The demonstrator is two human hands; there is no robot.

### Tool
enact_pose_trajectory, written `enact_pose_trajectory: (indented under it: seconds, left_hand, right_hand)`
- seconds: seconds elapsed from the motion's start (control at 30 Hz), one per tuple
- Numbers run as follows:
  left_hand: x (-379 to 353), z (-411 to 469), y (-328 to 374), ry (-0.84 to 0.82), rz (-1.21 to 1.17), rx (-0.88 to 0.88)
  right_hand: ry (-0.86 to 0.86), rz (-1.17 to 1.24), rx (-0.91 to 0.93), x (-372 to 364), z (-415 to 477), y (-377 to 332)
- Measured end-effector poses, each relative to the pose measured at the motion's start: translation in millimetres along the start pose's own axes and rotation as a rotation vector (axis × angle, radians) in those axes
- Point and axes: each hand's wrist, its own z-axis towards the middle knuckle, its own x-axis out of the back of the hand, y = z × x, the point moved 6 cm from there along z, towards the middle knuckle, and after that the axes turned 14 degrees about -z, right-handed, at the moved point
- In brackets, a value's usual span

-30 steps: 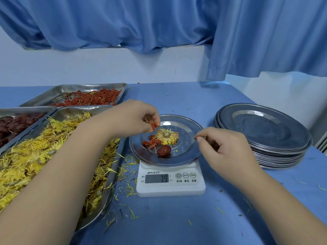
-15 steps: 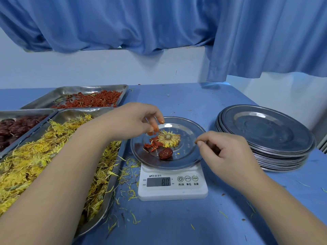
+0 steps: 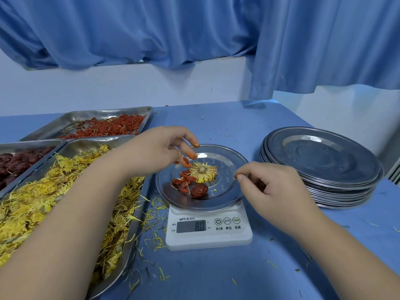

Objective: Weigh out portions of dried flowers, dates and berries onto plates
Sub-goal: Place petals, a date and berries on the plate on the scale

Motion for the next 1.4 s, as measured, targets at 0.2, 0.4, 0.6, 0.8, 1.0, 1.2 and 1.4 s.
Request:
enact_pose_trajectory:
  seconds: [0.2,0.4,0.6,0.8,1.0,1.2,1.4]
  left_hand:
    - [-2.2,-1.7,4.9,0.050,0.053,-0.028]
    - [-3.0,-0.4,8.4,0.049,0.155,-0.072]
    - [5.4,1.0,5.8,0.098,0.063,-0.089]
    - [6.3,0.7,2.2,0.058,0.027,-0.042]
    - [4.8,2.5,3.8,0.092,0.158,-0.098]
    - [13.7,2.7,6.4,0.155,-0.050,-0.109]
    - [25.9,3.7,1.1,0.135,-0.582,-0.033]
  right_hand:
    - [0.002,-0.005,0.015,-1.1,0.3,-1.8]
    - [-0.007,-0.011,0.020,-1.5,0.3,-1.9]
    - [-0.008,-0.008,0.011,-1.5,0.1,-1.8]
    - [-0.029,0.000,-0.010,-2.6,0.1,-0.8]
    - [-0.042,-0.025,-0.014,-3.4,-1.2,-0.1]
    - [-0.119,-0.024,-0.328,-14.5,-2.1,22.2]
    - [-0.285,0.411,-0.670,-36.6,-9.8,31.3]
